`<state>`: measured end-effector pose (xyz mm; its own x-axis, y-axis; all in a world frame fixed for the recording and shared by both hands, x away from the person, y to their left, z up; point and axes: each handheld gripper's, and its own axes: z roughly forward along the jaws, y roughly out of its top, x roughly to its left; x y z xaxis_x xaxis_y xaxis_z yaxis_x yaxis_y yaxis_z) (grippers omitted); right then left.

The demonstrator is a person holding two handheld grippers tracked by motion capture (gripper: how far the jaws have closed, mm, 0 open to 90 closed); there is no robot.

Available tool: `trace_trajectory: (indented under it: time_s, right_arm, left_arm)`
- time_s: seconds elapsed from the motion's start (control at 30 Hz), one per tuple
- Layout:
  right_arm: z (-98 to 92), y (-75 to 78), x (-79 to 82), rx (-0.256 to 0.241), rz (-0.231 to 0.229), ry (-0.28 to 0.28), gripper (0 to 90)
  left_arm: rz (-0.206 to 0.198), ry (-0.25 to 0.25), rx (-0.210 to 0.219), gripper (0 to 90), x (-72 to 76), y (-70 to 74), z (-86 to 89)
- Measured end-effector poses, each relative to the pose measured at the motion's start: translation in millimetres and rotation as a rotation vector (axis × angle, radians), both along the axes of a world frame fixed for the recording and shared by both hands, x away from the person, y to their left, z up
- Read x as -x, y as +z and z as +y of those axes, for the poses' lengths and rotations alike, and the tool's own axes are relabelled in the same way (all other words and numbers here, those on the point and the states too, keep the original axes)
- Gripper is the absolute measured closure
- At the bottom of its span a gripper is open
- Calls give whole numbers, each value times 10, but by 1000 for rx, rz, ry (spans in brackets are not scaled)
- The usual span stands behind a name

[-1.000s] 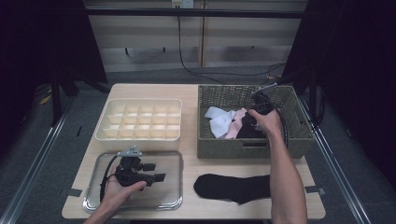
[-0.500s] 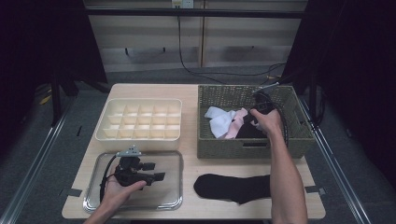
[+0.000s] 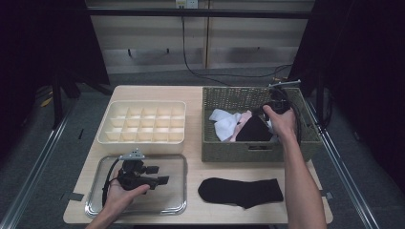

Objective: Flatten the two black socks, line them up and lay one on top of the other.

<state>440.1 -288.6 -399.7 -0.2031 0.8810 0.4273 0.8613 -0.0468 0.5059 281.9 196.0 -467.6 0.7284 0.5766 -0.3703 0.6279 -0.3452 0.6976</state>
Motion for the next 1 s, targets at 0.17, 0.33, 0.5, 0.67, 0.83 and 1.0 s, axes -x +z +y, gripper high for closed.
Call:
trace_trajectory:
  time_s: [0.17, 0.33, 0.5, 0.67, 0.83, 1.0]
  right_arm:
    - [-57, 70, 59, -58, -37, -7, 873]
    - [-58, 155, 116, -85, -66, 7, 874]
    - [-61, 250, 149, -121, -97, 19, 875]
    - [-40, 325, 180, -131, -118, 40, 875]
    - [-29, 383, 215, -134, -133, 53, 875]
    - [-23, 466, 272, -151, -167, 64, 875]
  left_arm:
    - [6, -6, 7, 331, 0, -2, -10]
    - [9, -4, 6, 331, -13, -14, -15]
    - [9, -4, 6, 331, -12, -13, -12]
    - [5, 3, 4, 330, -14, -8, -15]
    - [7, 0, 0, 330, -14, -13, -21]
    - [6, 1, -1, 329, -21, -17, -17]
